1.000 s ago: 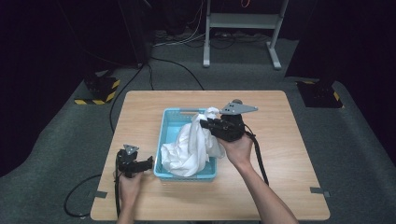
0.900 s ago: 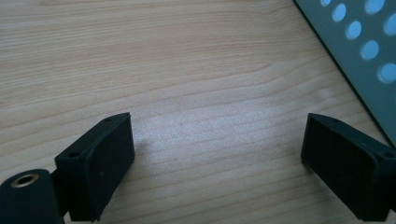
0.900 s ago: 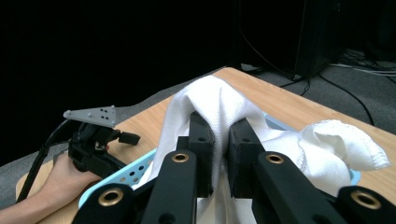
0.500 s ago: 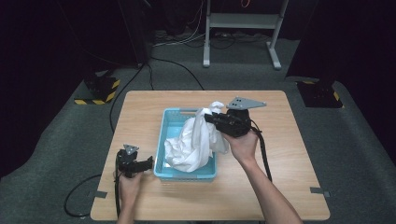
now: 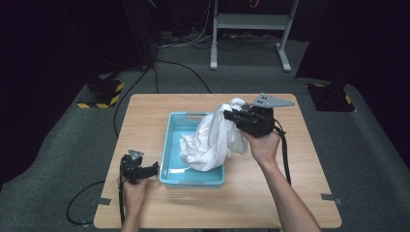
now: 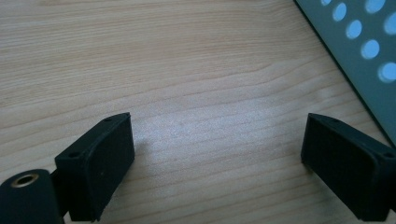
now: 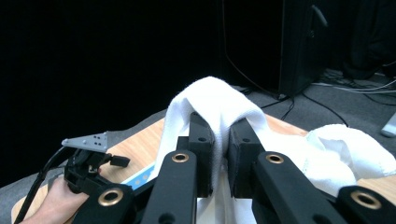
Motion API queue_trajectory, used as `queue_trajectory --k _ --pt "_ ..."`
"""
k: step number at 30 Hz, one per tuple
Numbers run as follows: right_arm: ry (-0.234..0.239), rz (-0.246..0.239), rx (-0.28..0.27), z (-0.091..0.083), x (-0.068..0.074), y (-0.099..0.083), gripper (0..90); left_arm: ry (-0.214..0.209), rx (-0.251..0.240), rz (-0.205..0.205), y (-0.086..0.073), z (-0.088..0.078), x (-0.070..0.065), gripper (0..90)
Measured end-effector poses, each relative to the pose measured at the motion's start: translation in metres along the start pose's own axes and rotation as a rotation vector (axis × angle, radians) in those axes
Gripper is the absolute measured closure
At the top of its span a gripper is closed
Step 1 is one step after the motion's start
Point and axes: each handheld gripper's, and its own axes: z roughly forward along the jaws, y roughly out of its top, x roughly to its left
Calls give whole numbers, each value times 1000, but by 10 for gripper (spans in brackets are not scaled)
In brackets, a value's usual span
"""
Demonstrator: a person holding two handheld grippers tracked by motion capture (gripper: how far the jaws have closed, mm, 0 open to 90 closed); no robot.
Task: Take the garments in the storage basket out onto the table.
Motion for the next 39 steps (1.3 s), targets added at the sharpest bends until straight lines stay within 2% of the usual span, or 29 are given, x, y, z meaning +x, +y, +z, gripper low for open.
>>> queue_trajectory --k 10,27,39 --pt "-33 3 -35 -22 -10 6 820 0 0 0 0 0 0 97" --pt "-84 27 -67 -50 -28 4 819 0 0 0 0 0 0 97" --pt "-134 39 -67 -68 -41 -1 817 0 0 0 0 0 0 97"
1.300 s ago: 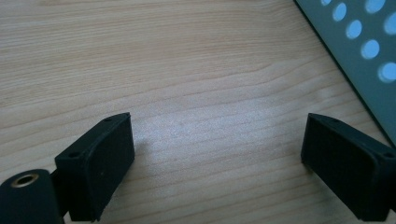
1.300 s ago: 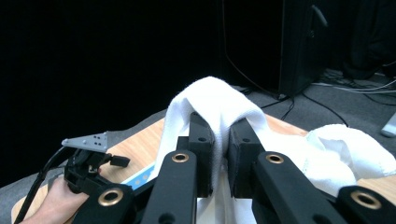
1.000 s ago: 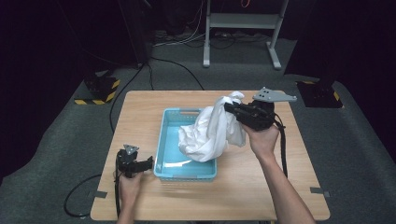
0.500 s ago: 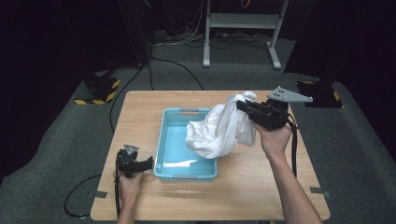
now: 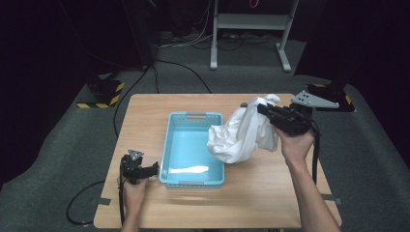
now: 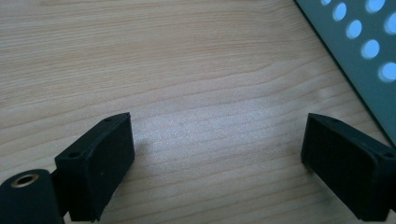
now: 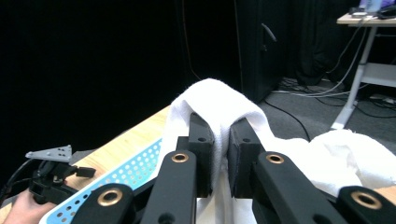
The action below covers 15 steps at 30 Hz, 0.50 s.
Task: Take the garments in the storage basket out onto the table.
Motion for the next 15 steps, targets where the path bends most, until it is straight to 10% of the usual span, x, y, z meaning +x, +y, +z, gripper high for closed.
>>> queue_trajectory --k 15 --pt "-37 42 10 -8 -20 -16 817 0 0 0 0 0 0 97"
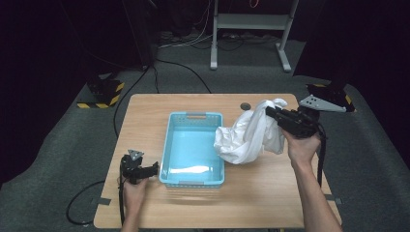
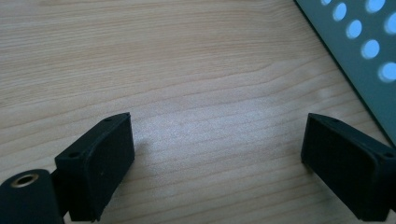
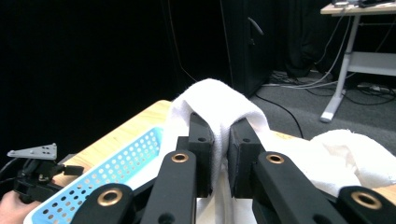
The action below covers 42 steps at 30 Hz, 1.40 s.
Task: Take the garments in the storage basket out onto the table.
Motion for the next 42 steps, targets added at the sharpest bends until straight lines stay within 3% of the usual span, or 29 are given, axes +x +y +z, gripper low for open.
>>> queue_trajectory --k 21,29,42 --pt "-51 29 65 9 -18 -24 817 0 0 0 0 0 0 97" --pt "-113 28 135 17 -26 -40 815 0 0 0 0 0 0 97" --pt "-147 13 213 31 -27 -63 810 -1 0 0 0 0 0 97"
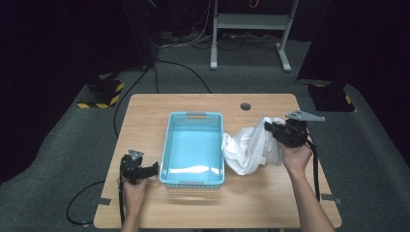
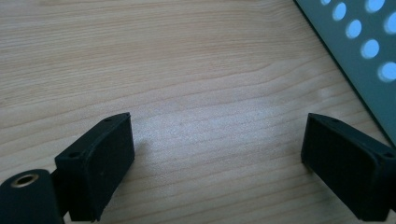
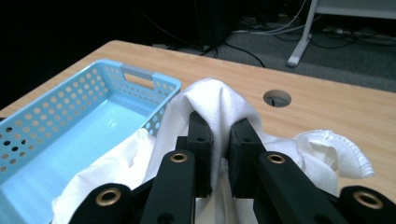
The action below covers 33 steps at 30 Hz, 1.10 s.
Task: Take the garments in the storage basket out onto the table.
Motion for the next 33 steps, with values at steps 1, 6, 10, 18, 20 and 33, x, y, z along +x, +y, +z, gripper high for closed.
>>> queue_trajectory --k 1,6,10,18,20,33 --pt "-1 -3 8 2 0 -1 810 0 0 1 0 0 0 97" --pt "2 -7 30 9 3 -7 808 0 0 0 0 0 0 97" --pt "-10 -30 53 13 8 -9 805 0 0 0 0 0 0 97" --pt "-13 -55 77 23 15 -12 797 0 0 0 0 0 0 97" --pt "-13 -58 79 24 16 -13 795 0 0 1 0 0 0 97" --pt "4 -40 79 33 20 -15 790 0 0 0 0 0 0 97"
